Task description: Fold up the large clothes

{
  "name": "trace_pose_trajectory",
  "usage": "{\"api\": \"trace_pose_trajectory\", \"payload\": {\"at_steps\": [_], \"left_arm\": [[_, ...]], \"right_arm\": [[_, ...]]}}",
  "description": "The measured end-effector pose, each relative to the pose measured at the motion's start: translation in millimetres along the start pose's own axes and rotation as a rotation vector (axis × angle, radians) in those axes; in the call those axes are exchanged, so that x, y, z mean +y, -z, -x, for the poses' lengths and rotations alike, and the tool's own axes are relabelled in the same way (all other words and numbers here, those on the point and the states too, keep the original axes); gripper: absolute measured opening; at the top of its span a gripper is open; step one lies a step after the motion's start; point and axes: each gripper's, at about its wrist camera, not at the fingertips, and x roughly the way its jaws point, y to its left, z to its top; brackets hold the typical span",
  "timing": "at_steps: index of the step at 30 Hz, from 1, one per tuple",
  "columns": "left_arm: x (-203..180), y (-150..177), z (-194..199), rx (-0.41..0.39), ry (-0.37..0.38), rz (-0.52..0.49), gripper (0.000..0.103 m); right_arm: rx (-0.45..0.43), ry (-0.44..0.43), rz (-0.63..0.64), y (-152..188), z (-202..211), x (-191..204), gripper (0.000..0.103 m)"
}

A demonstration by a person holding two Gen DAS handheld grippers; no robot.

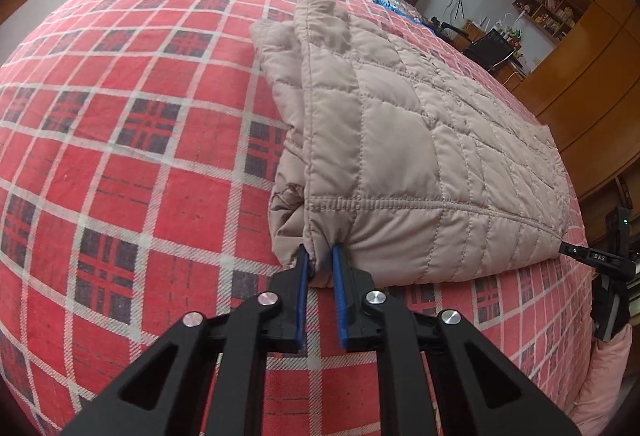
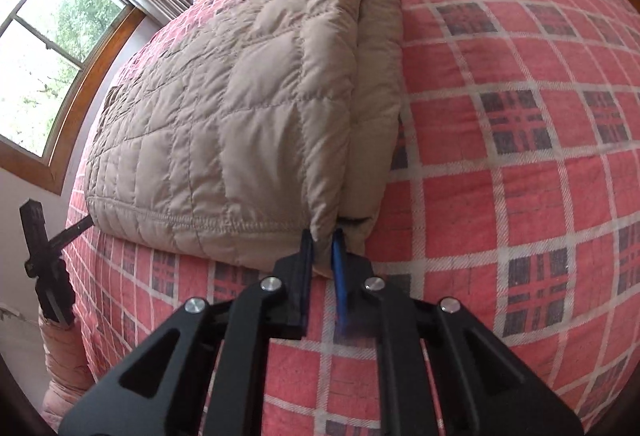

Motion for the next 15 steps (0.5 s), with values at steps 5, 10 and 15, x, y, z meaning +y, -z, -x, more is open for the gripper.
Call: {"api": "trace_pose_trajectory", "payload": {"at_steps": [5, 10, 15], "left_arm": [[6, -15, 25, -0.045, 0.033, 0.020, 0.049], [25, -52, 21, -0.060, 0.083, 0.111, 0.059], [44, -84, -12, -0.034, 0.159, 0.210, 0.060]], "right_arm": [[-0.109, -0.054, -0.021, -1, 29, -4, 0.076], [-0.170, -0.167, -0.103, -25, 40, -24, 0.075], [-0.160, -0.212, -0.178, -56, 19, -45, 0.075]]}}
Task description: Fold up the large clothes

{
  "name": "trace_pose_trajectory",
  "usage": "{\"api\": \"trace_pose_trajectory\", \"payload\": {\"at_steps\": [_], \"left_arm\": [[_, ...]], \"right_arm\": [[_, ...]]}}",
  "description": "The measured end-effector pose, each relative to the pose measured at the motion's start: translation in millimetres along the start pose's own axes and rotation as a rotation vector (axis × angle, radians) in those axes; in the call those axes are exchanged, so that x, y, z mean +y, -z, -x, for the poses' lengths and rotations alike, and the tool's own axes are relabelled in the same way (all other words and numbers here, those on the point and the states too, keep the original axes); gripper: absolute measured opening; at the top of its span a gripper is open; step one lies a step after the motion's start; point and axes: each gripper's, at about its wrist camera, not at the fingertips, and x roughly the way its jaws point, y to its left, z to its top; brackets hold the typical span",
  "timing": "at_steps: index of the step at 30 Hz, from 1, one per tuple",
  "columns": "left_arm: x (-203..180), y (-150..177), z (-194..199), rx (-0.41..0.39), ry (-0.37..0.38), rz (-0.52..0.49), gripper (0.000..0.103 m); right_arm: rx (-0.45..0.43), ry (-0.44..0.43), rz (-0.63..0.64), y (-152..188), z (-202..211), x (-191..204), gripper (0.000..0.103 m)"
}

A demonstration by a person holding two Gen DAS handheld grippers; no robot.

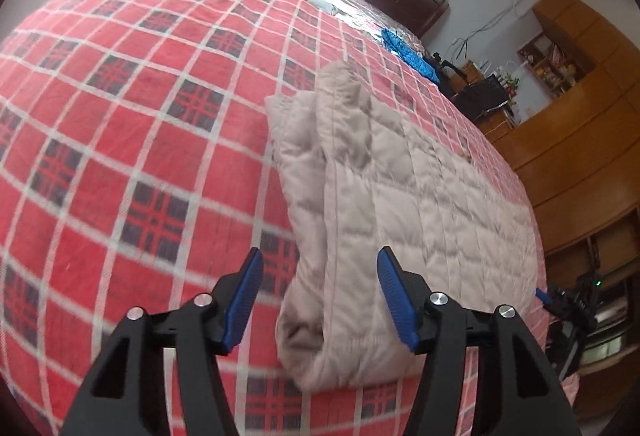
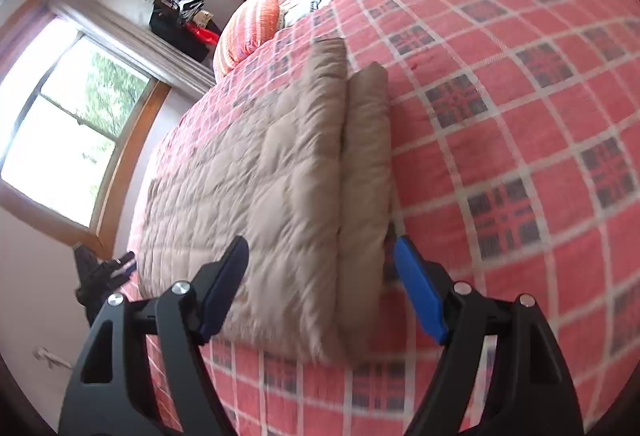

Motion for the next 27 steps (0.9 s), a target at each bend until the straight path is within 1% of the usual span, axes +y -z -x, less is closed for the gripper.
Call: {"api": "trace_pose_trajectory", "payload": {"at_steps": [4, 5, 8, 12, 14, 15, 16, 17, 18, 19, 21, 22, 24, 27], "left_arm": [[16, -11, -22, 0.017, 0.069, 0.066, 0.060], [19, -12, -26, 0.020, 0.099, 0.079, 0.060], [18, -13, -38, 0.034, 0.168, 0.084, 0.060], [9, -12, -56, 0.052, 0.174, 0.082, 0.060], [4, -12, -62, 0.051, 0.168, 0.084, 0.060], [2, -11, -63, 0.049, 0.166, 0.081, 0.059], [-1, -11, -64, 0.046, 0.155, 0.075, 0.059], [-4, -10, -64, 0.041, 0.144, 0.067, 0.054], [-8, -9, -64, 0.040, 0.140, 0.056, 0.045], [-11, -9, -64, 0.035, 0.137, 0.051, 0.041], [-19, -8, -61, 0.023, 0.137, 0.047, 0.028], [-21, -7, -59, 0.017, 0.138, 0.048, 0.025], [-27, -6, -55, 0.008, 0.132, 0.046, 0.020], [-36, -5, -45, -0.010, 0.112, 0.025, 0.016]], "right_arm": [[0.019, -0.040, -0.056, -15, -20, -17, 0.075], [0.022, -0.054, -0.064, -17, -24, -20, 0.075], [0.033, -0.089, -0.071, -19, -38, -23, 0.077], [0.042, -0.095, -0.067, -18, -53, -23, 0.077], [0.039, -0.098, -0.059, -20, -57, -19, 0.069], [0.040, -0.101, -0.058, -21, -59, -18, 0.062], [0.043, -0.104, -0.056, -22, -61, -15, 0.051], [0.047, -0.105, -0.053, -24, -63, -12, 0.047], [0.048, -0.106, -0.051, -24, -63, -10, 0.038], [0.042, -0.114, -0.048, -22, -61, -7, 0.029], [0.029, -0.129, -0.031, -20, -56, -3, 0.021], [0.025, -0.126, -0.022, -19, -54, 0, 0.017], [0.019, -0.130, -0.016, -19, -48, 4, 0.015], [0.005, -0.151, -0.006, -17, -34, 9, 0.013]]}}
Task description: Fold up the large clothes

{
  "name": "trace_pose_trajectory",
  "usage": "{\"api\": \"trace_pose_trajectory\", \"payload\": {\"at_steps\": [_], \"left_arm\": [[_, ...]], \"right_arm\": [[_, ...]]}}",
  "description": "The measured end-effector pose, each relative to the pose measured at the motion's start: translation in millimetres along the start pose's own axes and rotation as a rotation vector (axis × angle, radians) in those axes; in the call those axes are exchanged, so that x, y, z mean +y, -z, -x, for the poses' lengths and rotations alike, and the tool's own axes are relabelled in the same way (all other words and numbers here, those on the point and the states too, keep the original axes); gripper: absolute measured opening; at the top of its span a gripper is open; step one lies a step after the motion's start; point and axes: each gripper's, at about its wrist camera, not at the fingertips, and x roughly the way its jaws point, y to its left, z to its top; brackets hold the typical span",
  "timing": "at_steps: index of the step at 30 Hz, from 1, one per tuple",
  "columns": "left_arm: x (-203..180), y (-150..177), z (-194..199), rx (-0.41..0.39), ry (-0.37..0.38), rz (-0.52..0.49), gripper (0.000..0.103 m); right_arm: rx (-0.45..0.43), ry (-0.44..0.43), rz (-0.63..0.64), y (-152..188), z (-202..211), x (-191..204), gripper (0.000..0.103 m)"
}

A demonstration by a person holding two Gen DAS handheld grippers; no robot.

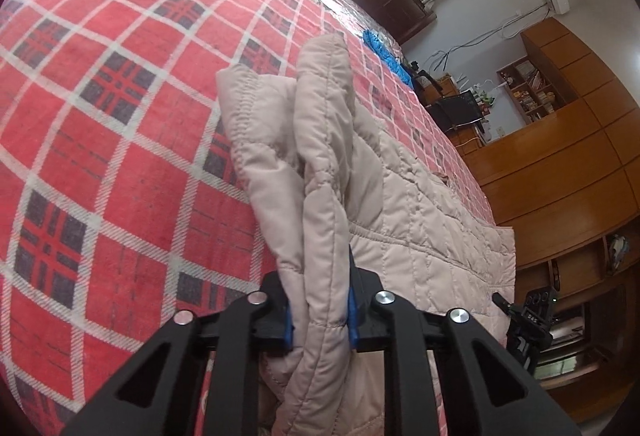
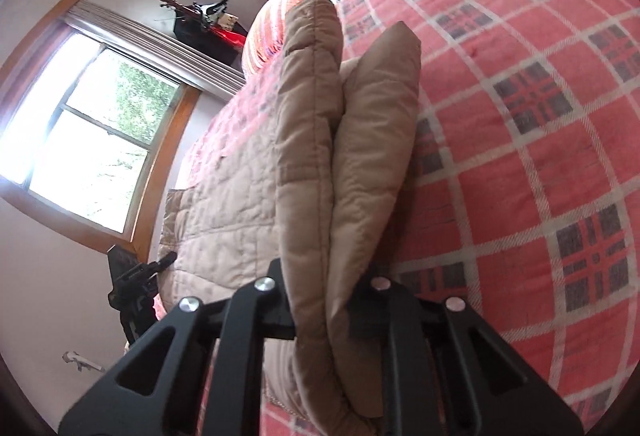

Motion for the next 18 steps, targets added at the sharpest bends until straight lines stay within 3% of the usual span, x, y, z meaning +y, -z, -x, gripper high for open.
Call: {"api": "trace_pose_trajectory", "payload": {"at_steps": [9, 18], "left_arm": [[-38, 29, 51, -0.024, -0.014, -0.104, 0.014], [-55, 105, 105, -0.002, -0.008, -0.194, 0.014]], "right_arm": [[0.001, 0.011, 0.095, 24, 51, 33, 0.012], [-0.014, 0.017, 0.155, 87, 111, 46, 0.012]]}}
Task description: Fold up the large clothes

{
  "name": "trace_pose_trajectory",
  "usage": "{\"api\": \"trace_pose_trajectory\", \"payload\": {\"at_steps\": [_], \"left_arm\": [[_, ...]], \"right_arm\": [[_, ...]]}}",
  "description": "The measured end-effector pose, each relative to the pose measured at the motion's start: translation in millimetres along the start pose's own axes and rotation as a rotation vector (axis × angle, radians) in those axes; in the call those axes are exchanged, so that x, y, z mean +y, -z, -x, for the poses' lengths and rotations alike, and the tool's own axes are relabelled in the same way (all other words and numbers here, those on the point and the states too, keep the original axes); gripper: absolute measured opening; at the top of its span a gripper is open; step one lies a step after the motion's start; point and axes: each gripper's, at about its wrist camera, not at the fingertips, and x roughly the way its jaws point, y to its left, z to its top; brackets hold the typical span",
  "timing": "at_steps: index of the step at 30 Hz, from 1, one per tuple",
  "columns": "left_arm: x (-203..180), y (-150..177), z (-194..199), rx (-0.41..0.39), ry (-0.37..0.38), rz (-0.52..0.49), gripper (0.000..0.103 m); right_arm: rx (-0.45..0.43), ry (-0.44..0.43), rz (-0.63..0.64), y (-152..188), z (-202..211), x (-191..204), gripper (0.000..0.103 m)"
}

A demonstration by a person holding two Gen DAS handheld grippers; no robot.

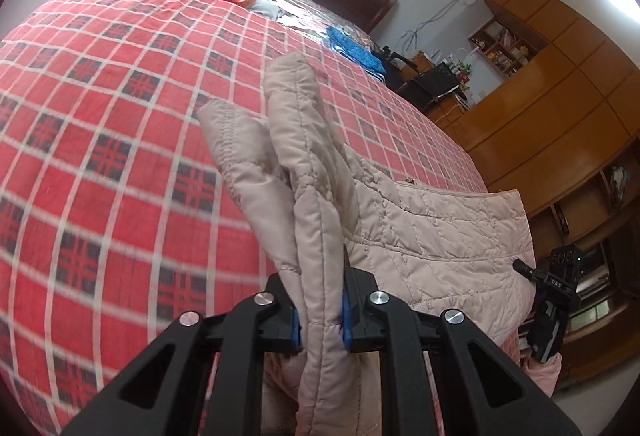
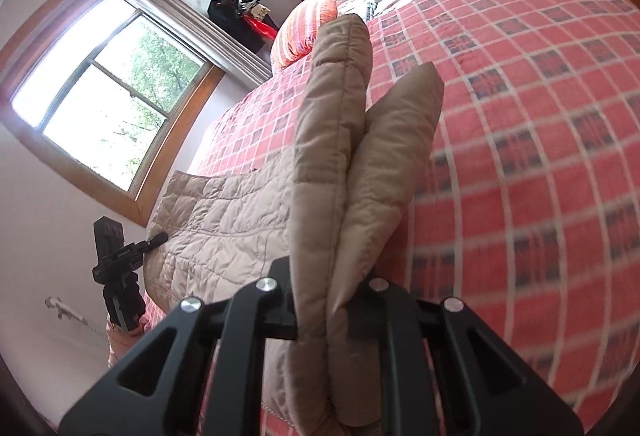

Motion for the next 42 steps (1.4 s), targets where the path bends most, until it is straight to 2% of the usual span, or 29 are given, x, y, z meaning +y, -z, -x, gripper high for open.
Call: {"api": "trace_pose_trajectory", "payload": {"at_steps": [4, 8, 15, 24, 30, 42], "left_arm": [[-8, 42, 18, 0.014, 0.006, -0.023, 0.015], [-11, 85, 29, 0.048, -0.023, -0.039, 0.015], [-5, 129, 29, 0.061, -0.097, -0.080, 0.017], [0, 152, 21, 0.049, -0.134, -0.112, 0.021], [-1, 159, 20, 0.035, -0.145, -0.132, 0.023], [-3, 167, 22, 0.016, -0.151, -0.148, 0.024]], "right_arm": [[0.006, -0.006, -0.011, 31, 18, -4, 0.012], [0.037, 0.007, -0.029, 66, 27, -8, 0.013], [0.088, 0.062, -0.060, 104, 19, -17, 0.013], [0.119, 0.083, -0.106, 114, -3, -34, 0.016], [0.122, 0.060, -0.148, 121, -14, -45, 0.019], [0.113, 0.055, -0.165, 126, -14, -57, 0.021]]}}
